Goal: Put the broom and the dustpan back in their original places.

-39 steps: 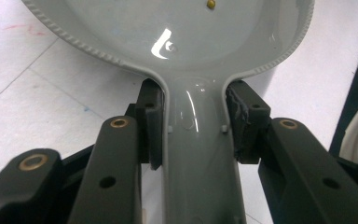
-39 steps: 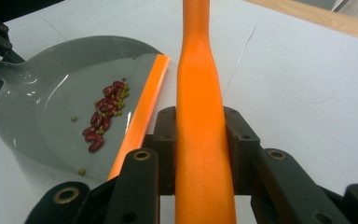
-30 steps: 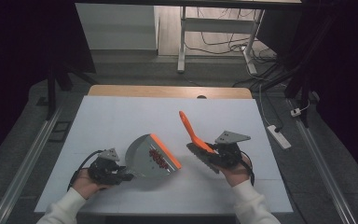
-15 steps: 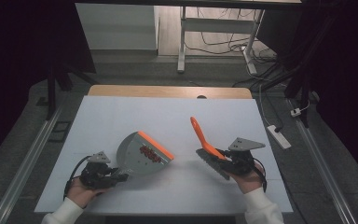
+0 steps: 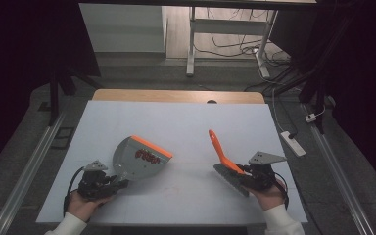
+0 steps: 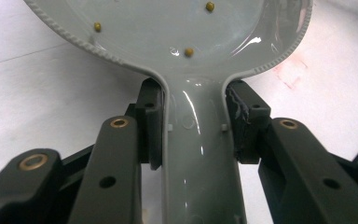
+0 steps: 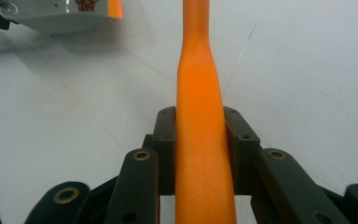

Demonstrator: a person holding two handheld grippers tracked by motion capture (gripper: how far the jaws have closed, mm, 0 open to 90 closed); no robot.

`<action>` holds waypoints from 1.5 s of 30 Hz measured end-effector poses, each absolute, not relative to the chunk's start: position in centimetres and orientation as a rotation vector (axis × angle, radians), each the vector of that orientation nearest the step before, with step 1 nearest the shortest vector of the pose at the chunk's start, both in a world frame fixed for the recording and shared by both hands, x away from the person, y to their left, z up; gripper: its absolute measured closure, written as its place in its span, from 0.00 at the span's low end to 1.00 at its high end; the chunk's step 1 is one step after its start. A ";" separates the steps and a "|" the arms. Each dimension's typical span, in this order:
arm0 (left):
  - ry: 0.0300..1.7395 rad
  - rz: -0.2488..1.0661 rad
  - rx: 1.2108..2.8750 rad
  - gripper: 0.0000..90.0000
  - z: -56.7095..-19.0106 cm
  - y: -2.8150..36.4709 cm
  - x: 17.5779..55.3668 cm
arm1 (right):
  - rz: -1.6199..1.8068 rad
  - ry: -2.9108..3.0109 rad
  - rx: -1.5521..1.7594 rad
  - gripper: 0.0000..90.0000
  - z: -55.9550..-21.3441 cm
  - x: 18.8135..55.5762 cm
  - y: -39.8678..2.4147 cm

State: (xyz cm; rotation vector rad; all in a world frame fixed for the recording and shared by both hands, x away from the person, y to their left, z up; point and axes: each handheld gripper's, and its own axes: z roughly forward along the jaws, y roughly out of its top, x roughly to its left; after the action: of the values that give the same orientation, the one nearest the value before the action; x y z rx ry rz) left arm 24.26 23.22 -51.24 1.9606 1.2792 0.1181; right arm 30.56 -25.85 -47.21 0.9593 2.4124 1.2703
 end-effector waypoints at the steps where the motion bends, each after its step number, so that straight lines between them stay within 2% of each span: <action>1: 1.289 0.121 1.953 0.68 -51.3 23.4 24.2 | 1.272 2.414 0.967 0.78 -47.3 30.5 -25.9; 25: 1.620 0.265 1.785 0.68 -52.5 24.3 24.1 | 1.261 2.477 1.060 0.78 -48.3 30.5 -25.8; 34: 1.664 0.261 1.816 0.68 -53.2 23.6 24.8 | 1.257 2.469 1.158 0.78 -48.9 31.6 -26.6; 40: 1.665 0.243 1.813 0.67 -53.3 23.6 24.9 | 1.192 2.452 1.221 0.74 -49.3 32.6 -27.3; 42: 1.660 0.231 1.811 0.66 -53.3 23.7 24.9 | 1.181 2.457 1.241 0.72 -49.4 33.0 -27.5; 45: 1.648 0.229 1.817 0.58 -53.3 23.8 24.8 | 1.142 2.465 1.261 0.68 -49.7 33.4 -27.7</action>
State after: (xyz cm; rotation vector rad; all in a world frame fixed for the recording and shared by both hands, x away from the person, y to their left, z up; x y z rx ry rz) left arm 24.77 23.83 -53.33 1.8168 1.6481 0.2287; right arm 33.38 -27.66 -49.65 1.2614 2.4651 1.1419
